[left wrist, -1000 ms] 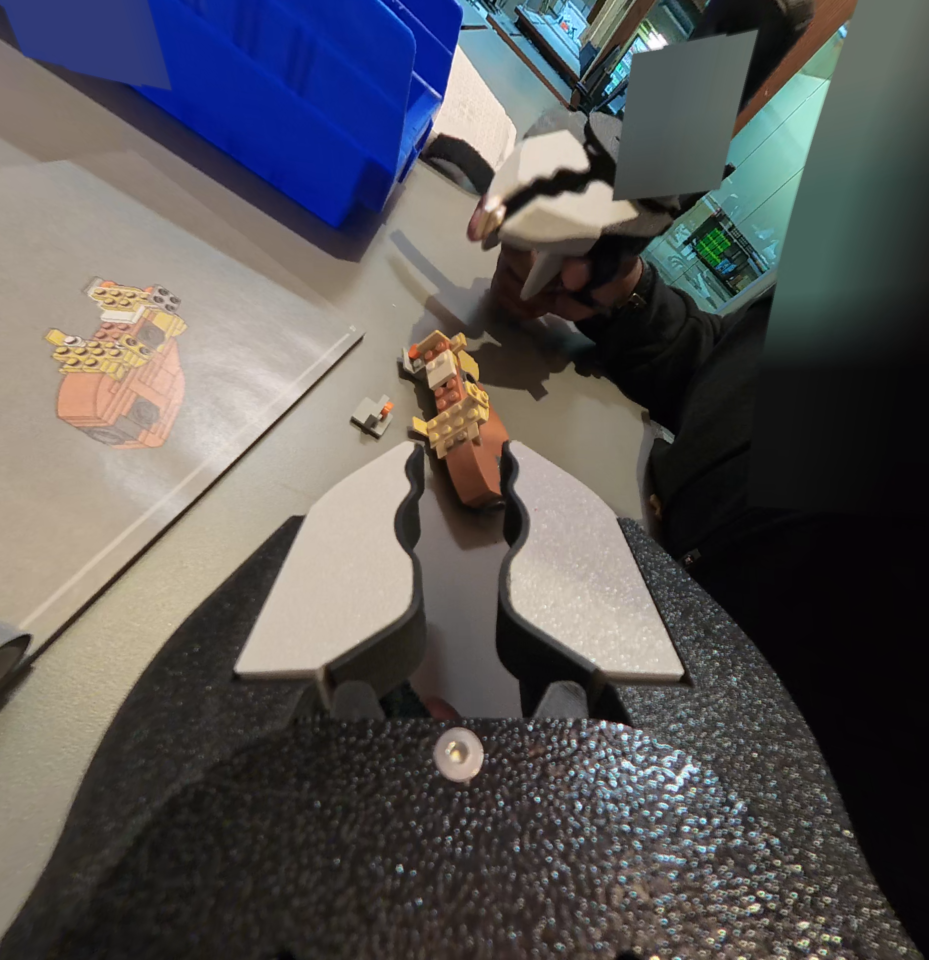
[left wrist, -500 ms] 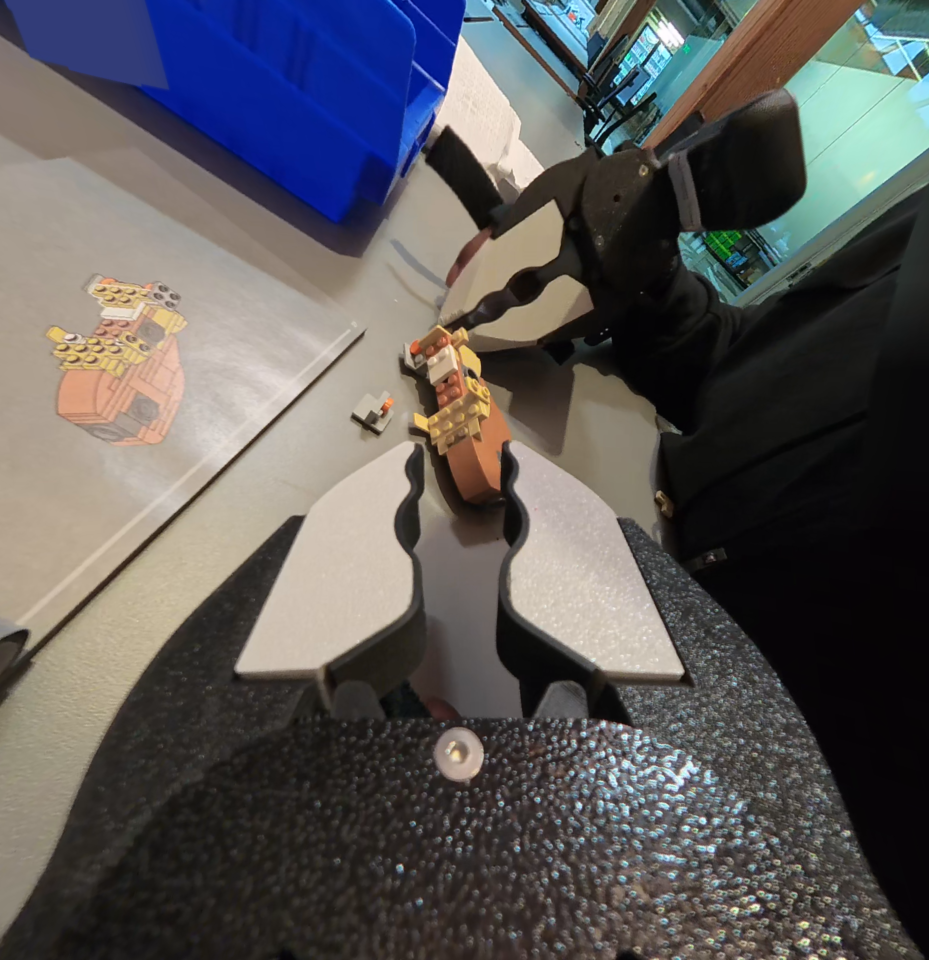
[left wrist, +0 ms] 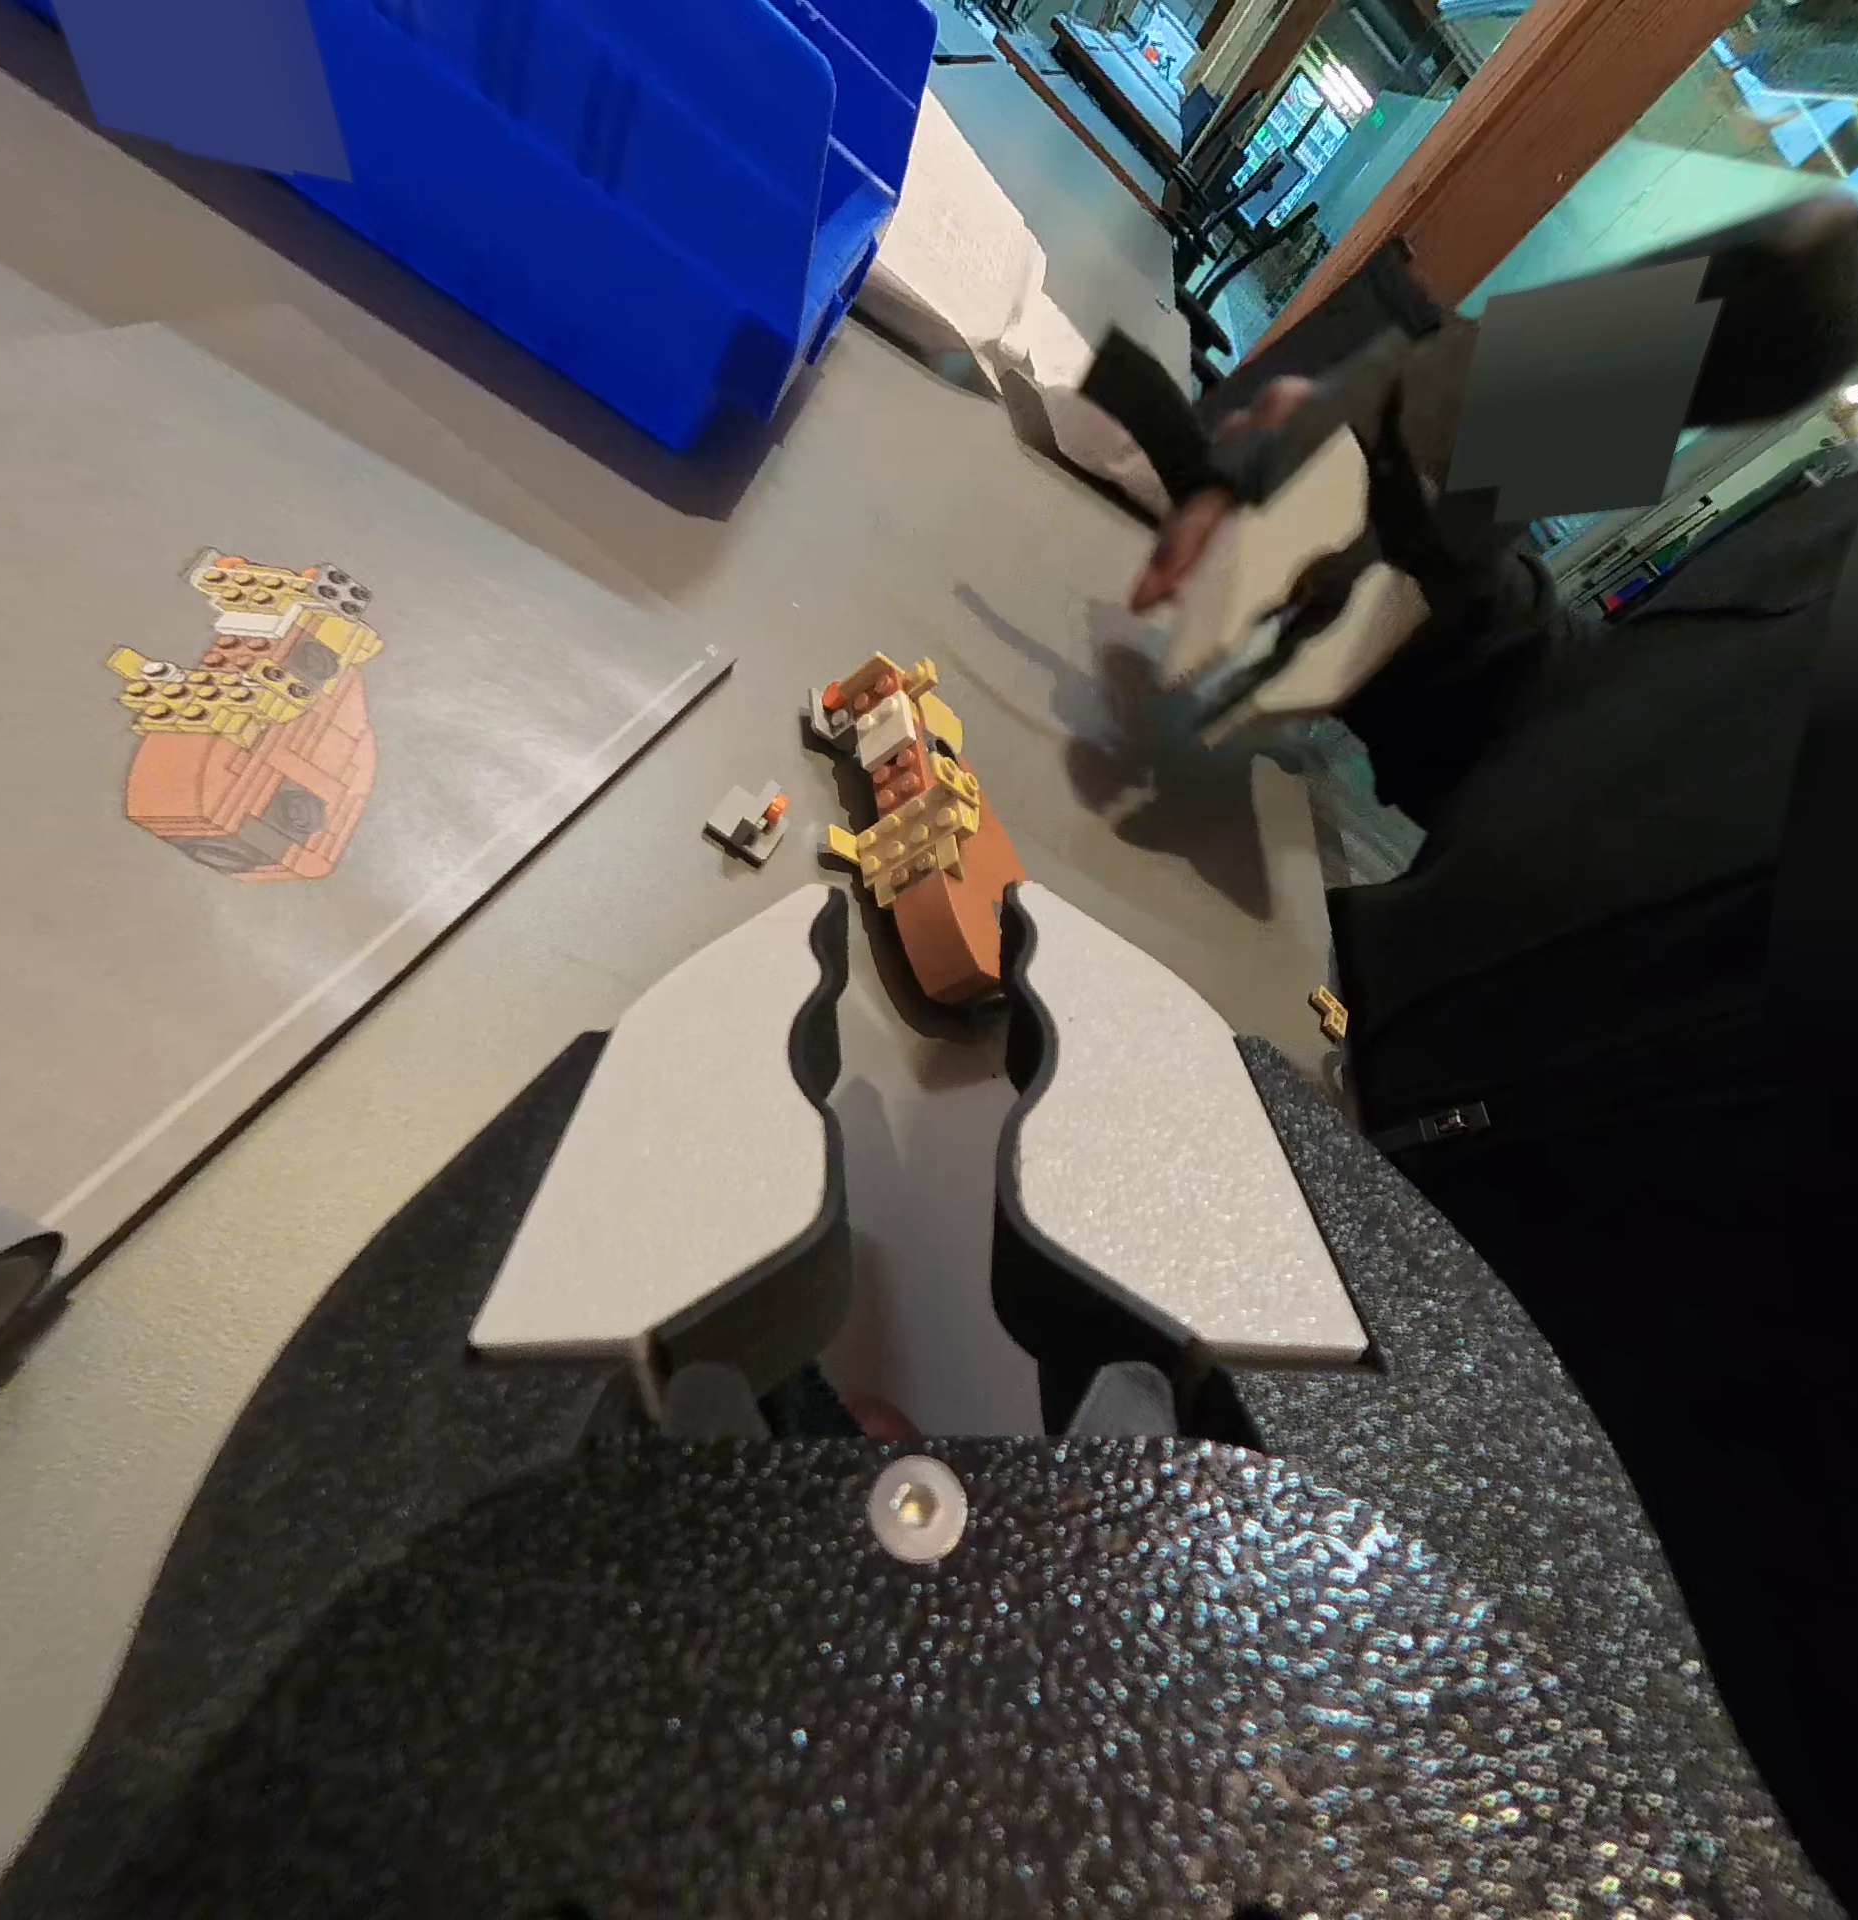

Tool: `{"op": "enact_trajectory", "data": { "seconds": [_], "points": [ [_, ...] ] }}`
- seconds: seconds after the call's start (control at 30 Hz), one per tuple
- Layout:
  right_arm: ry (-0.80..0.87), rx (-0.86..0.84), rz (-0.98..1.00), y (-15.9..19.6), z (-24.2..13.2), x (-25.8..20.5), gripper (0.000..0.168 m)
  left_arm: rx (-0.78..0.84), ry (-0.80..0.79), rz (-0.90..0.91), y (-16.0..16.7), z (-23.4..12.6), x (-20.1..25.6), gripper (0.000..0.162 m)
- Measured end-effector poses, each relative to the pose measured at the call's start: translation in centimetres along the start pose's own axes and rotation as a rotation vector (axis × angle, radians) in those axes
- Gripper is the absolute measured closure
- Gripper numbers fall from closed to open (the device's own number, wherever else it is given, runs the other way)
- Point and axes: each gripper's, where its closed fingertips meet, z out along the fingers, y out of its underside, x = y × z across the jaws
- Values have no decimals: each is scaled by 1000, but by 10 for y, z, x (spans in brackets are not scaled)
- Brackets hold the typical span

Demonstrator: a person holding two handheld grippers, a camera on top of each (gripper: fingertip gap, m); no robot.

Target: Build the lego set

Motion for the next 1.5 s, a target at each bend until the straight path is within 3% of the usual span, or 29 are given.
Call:
{"op": "enact_trajectory", "data": {
  "seconds": [0.1,0.23,0.53,0.73,1.07,1.3,1.5],
  "points": [
    [-151,10,-8,0,-1,-62,155,-11,3,-11,1,1,-1,135],
    [-190,60,25,-7,3,-101,155,-16,2,-12,2,2,-1,135],
    [-224,45,26,-12,9,-118,145,-14,-1,-8,2,2,-1,135],
    [-228,-44,3,-4,18,-120,149,-12,-5,-7,2,1,-1,135],
    [-111,-35,12,-9,32,-87,151,-13,-11,3,2,1,0,135],
    [29,-1,2,-21,45,-35,151,-20,-40,90,2,2,4,135],
    [52,-20,-4,-38,76,-13,151,-37,-71,141,4,4,4,135]
  ]
}}
